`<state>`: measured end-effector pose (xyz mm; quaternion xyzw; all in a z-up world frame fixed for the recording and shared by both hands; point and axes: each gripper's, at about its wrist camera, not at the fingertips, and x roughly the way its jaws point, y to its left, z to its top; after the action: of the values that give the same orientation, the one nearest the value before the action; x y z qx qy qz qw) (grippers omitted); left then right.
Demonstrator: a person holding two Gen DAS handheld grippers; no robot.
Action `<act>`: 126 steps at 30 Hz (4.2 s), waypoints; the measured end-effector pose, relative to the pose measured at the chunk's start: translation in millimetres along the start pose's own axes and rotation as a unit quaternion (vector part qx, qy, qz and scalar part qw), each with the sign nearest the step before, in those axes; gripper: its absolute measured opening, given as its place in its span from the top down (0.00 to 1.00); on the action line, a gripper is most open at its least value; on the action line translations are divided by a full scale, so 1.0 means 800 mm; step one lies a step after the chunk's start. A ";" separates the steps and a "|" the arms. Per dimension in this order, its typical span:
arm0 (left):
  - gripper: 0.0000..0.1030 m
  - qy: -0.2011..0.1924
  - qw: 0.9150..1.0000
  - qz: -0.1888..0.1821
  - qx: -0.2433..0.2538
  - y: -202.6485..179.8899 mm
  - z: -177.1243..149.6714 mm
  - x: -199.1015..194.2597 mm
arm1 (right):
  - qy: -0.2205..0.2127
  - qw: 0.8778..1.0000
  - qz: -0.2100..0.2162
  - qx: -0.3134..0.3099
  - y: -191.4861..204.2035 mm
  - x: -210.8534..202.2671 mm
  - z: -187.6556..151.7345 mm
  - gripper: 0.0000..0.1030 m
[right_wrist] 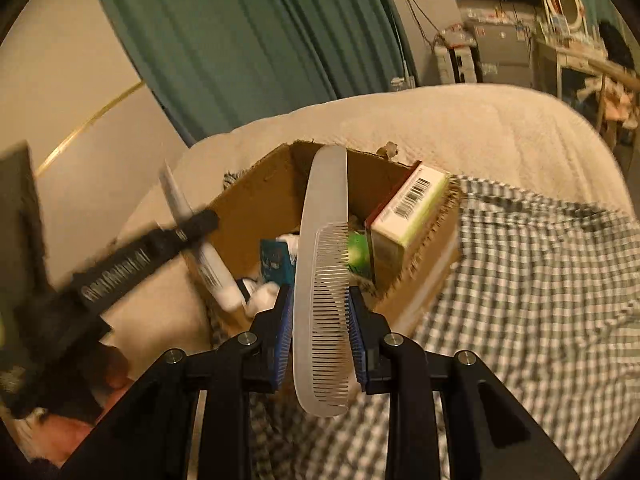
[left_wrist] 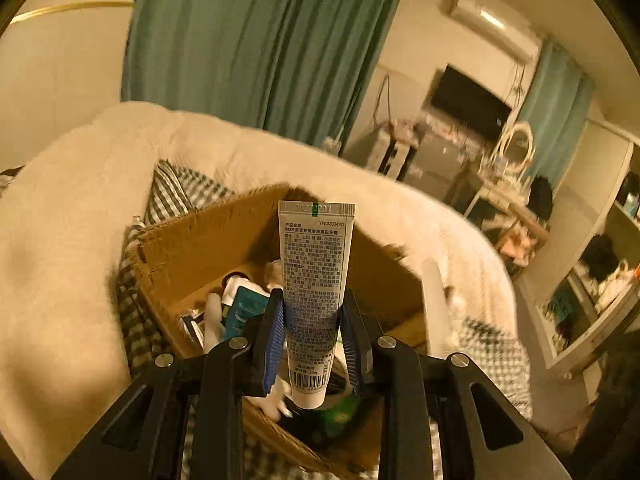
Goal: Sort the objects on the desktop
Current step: 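Carry the comb and toothpaste tube into the cardboard box and release both, then withdraw both tools and grasp the dark bead bracelet with the left tool, then carry the bead bracelet into the cardboard box and open the left tool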
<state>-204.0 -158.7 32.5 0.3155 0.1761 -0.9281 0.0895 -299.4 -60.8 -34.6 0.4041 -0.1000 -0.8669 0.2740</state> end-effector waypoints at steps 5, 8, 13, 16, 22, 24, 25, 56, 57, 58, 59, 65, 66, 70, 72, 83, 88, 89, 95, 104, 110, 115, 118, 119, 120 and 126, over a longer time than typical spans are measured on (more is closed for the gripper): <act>0.72 0.001 1.000 0.013 0.011 0.020 -0.001 0.033 | -0.015 0.999 0.027 0.010 -0.006 0.021 0.021 0.76; 0.35 0.021 0.999 0.019 0.023 0.018 -0.003 0.042 | -0.031 0.999 0.021 0.004 0.001 0.012 0.021 0.44; 0.18 0.012 0.999 0.028 0.044 0.004 -0.020 0.007 | -0.079 0.997 -0.001 -0.009 0.003 -0.044 -0.002 0.35; 0.17 0.022 0.997 0.011 0.070 -0.022 -0.029 -0.022 | -0.090 0.995 -0.040 -0.026 0.004 -0.085 -0.008 0.35; 0.05 0.000 0.996 -0.030 0.079 -0.078 -0.034 -0.103 | -0.127 0.985 -0.108 -0.036 0.003 -0.194 -0.020 0.31; 0.01 -0.011 0.996 -0.036 0.084 -0.096 -0.045 -0.126 | -0.132 0.982 -0.131 -0.033 -0.002 -0.222 -0.029 0.30; 0.01 -0.016 0.996 -0.033 0.087 -0.103 -0.053 -0.134 | -0.133 0.982 -0.134 -0.029 -0.008 -0.231 -0.033 0.30; 0.00 0.177 0.981 0.039 0.073 -0.140 -0.274 0.137 | -0.033 0.978 -0.199 0.056 -0.239 -0.050 -0.176 0.07; 0.00 0.180 0.980 0.046 0.078 -0.141 -0.275 0.145 | -0.030 0.979 -0.193 0.062 -0.242 -0.043 -0.178 0.07; 0.00 0.179 0.979 0.052 0.082 -0.142 -0.276 0.149 | -0.029 0.979 -0.189 0.068 -0.245 -0.038 -0.179 0.07; 0.00 0.173 0.980 0.056 0.086 -0.145 -0.278 0.150 | -0.029 0.980 -0.184 0.076 -0.248 -0.036 -0.181 0.07; 0.45 0.152 0.978 0.056 0.133 -0.155 -0.279 0.134 | -0.041 0.977 -0.176 0.110 -0.262 -0.042 -0.187 0.07; 0.68 0.153 0.979 0.047 0.130 -0.154 -0.279 0.129 | -0.045 0.976 -0.180 0.111 -0.260 -0.046 -0.188 0.07; 0.89 0.165 0.980 0.032 0.109 -0.140 -0.274 0.114 | -0.046 0.975 -0.191 0.105 -0.243 -0.067 -0.192 0.07; 0.89 0.181 0.981 0.009 0.074 -0.128 -0.271 0.113 | -0.042 0.974 -0.199 0.097 -0.231 -0.078 -0.196 0.07; 0.89 0.143 0.987 -0.066 0.038 -0.107 -0.240 0.031 | -0.069 0.979 -0.175 0.078 -0.136 -0.141 -0.180 0.07; 0.89 0.111 0.984 -0.135 0.042 -0.102 -0.211 -0.030 | -0.085 0.979 -0.176 0.050 -0.088 -0.164 -0.165 0.07; 0.89 0.099 0.984 -0.143 0.046 -0.101 -0.201 -0.044 | -0.090 0.979 -0.175 0.045 -0.080 -0.168 -0.159 0.07; 0.89 0.056 0.984 -0.160 0.055 -0.094 -0.124 -0.097 | -0.131 0.978 -0.162 0.030 -0.036 -0.187 -0.118 0.07; 0.89 0.032 0.992 -0.084 0.083 -0.058 -0.038 -0.058 | -0.146 0.977 -0.157 0.018 -0.008 -0.148 -0.054 0.05; 0.83 0.043 0.993 -0.020 0.104 -0.039 -0.041 0.005 | -0.092 0.981 -0.166 0.029 -0.038 -0.071 -0.036 0.05; 0.03 0.048 0.993 -0.015 0.108 -0.027 -0.047 0.021 | -0.077 0.977 -0.194 0.033 -0.055 -0.041 -0.029 0.01; 0.02 0.033 0.995 -0.012 0.091 -0.016 -0.047 0.016 | -0.064 0.977 -0.200 0.029 -0.057 -0.034 -0.034 0.01; 0.00 0.037 0.996 -0.011 0.082 -0.013 -0.049 0.014 | -0.065 0.976 -0.205 0.026 -0.056 -0.037 -0.038 0.01; 0.00 0.040 0.997 -0.010 0.072 -0.009 -0.052 0.011 | -0.067 0.975 -0.213 0.021 -0.054 -0.039 -0.044 0.01; 0.00 0.032 0.999 0.021 0.028 0.009 -0.109 -0.021 | -0.079 0.962 -0.261 0.020 -0.047 -0.076 -0.092 0.01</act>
<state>-140.7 -131.4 -23.7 0.3509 0.1464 -0.9201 0.0945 -226.9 7.7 -58.1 0.3518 -0.0300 -0.9353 0.0211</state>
